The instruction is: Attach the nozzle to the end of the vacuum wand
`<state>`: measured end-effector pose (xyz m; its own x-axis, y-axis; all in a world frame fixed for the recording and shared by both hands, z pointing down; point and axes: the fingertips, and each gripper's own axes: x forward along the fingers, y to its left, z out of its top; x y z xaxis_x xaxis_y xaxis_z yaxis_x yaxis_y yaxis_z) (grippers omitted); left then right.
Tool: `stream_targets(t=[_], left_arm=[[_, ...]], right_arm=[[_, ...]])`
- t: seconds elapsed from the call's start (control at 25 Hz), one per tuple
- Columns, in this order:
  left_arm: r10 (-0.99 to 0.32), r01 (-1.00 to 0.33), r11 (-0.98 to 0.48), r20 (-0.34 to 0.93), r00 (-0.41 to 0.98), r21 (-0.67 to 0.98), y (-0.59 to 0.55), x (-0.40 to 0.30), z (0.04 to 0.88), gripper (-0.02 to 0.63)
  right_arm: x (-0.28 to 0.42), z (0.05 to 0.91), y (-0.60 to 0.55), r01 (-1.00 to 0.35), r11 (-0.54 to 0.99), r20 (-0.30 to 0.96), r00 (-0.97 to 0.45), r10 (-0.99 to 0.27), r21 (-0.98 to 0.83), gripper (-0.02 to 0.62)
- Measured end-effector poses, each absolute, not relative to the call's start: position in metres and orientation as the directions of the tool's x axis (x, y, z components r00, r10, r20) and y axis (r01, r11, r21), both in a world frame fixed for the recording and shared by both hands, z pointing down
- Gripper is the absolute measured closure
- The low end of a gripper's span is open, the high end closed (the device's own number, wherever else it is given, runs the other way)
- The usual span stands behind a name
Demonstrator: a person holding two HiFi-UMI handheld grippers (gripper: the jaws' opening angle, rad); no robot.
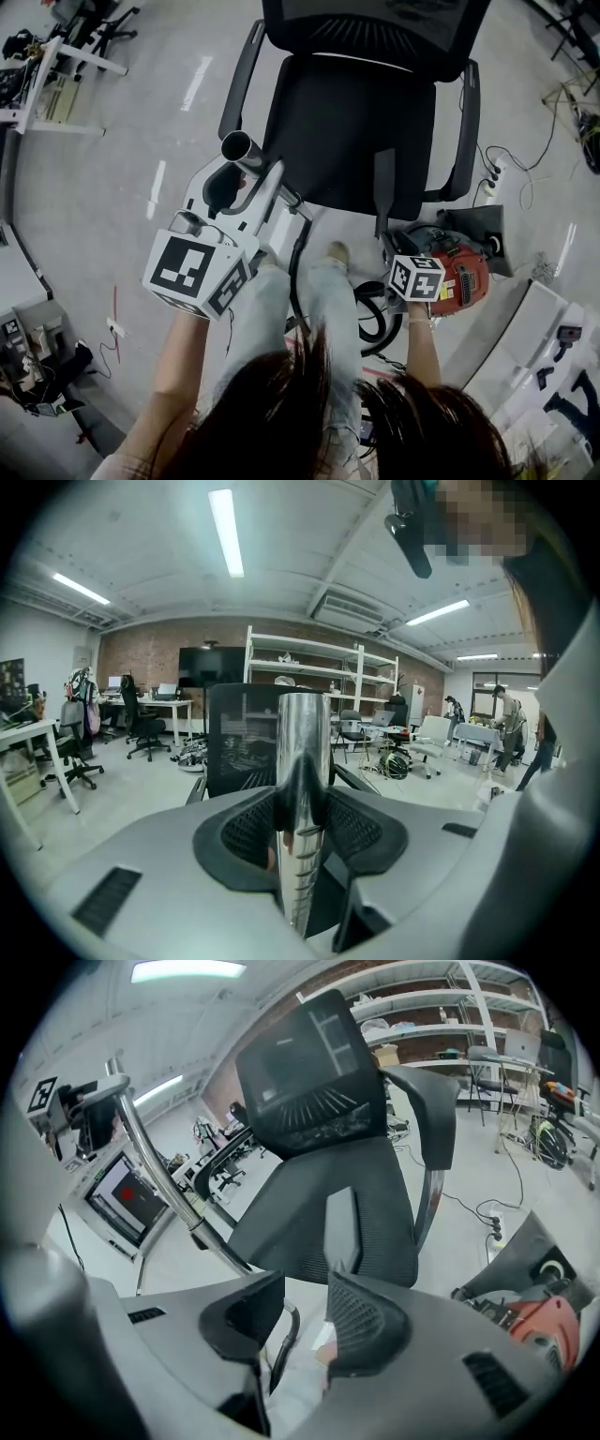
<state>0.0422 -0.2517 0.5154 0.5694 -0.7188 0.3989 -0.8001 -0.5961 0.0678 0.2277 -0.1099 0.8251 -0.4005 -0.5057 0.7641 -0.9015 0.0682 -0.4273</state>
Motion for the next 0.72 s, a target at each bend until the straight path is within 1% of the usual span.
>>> stream_targets(t=[0.24, 0.56, 0.72], left_arm=[[-0.72, -0.798, -0.598, 0.388, 0.575, 0.071, -0.255, 0.042, 0.519, 0.446], [-0.704, -0.785, -0.614, 0.392, 0.592, 0.084, -0.255, 0.041, 0.522, 0.446], [-0.7, -0.783, -0.616, 0.396, 0.595, 0.088, -0.253, 0.04, 0.523, 0.446]], right_arm=[[0.229, 0.853, -0.112, -0.886, 0.05, 0.776, -0.431, -0.461, -0.462, 0.451], [0.225, 0.889, -0.118, -0.865, 0.038, 0.794, -0.476, -0.378, -0.5, 0.423], [0.227, 0.906, -0.12, -0.866, 0.026, 0.805, -0.475, -0.354, -0.5, 0.419]])
